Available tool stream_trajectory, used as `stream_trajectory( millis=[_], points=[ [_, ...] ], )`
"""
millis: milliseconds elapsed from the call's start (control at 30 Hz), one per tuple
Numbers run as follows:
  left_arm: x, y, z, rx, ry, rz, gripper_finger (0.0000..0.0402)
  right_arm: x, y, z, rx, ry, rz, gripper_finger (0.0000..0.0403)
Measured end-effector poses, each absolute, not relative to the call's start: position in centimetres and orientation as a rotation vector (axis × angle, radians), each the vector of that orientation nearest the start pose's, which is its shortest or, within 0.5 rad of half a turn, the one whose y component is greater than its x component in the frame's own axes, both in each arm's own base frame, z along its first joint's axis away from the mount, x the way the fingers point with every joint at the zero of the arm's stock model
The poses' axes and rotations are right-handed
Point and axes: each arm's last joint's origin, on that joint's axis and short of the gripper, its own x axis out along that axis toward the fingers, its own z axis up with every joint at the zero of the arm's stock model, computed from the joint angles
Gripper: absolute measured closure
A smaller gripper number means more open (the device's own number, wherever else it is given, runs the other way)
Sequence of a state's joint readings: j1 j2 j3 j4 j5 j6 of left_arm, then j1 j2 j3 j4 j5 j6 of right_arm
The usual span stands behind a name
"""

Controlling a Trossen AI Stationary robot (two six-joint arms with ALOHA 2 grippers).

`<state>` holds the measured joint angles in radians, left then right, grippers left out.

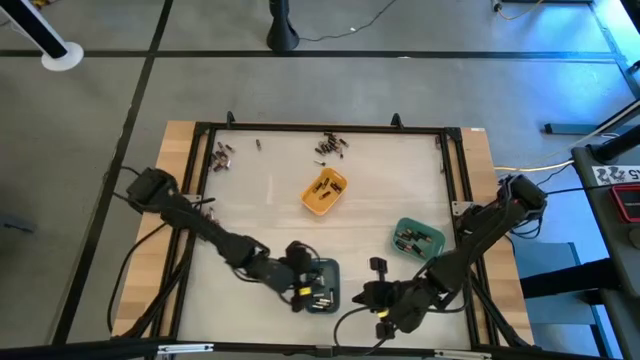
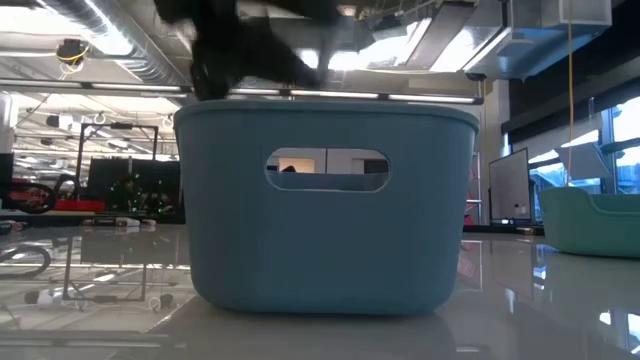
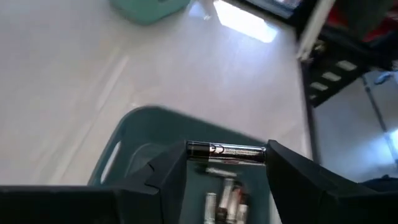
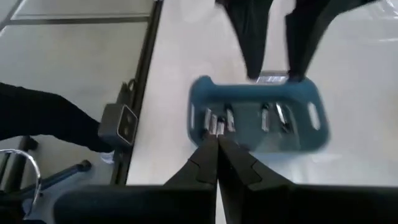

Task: Sort batteries
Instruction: Put the silver battery into the blue bin

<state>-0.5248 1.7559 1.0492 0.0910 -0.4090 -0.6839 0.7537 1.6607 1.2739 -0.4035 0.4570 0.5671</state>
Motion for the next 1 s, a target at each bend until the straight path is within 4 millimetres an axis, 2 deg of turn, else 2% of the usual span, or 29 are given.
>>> stream_trajectory(
  millis=[133, 267, 467, 633, 833, 1000],
  points=[
    [33.7, -16.5, 17.7, -0.436, 0.613, 0.106, 0.0222, 25.5, 22.0, 27.2, 0.083, 0.777, 0.006, 0.0398],
    [34.4, -15.6, 17.0, -0.483, 0.661, 0.083, 0.0218, 24.0, 18.8, 28.7, 0.025, 0.846, -0.110, 0.0398],
    [35.1, -13.8, 16.8, -0.571, 0.710, 0.068, 0.0189, 22.3, 11.0, 31.7, 0.013, 0.931, -0.338, 0.0398],
    [35.4, -12.6, 16.6, -0.598, 0.752, 0.065, 0.0151, 21.9, 4.7, 33.3, 0.034, 0.956, -0.484, 0.0398],
    [35.4, -12.4, 16.7, -0.635, 0.758, 0.080, 0.0118, 22.0, -0.8, 33.4, 0.055, 1.076, -0.445, 0.0398],
    [35.4, -11.5, 18.3, -0.589, 0.705, 0.071, 0.0121, 21.6, -5.7, 31.6, 0.153, 1.305, -0.407, 0.0398]
  ],
)
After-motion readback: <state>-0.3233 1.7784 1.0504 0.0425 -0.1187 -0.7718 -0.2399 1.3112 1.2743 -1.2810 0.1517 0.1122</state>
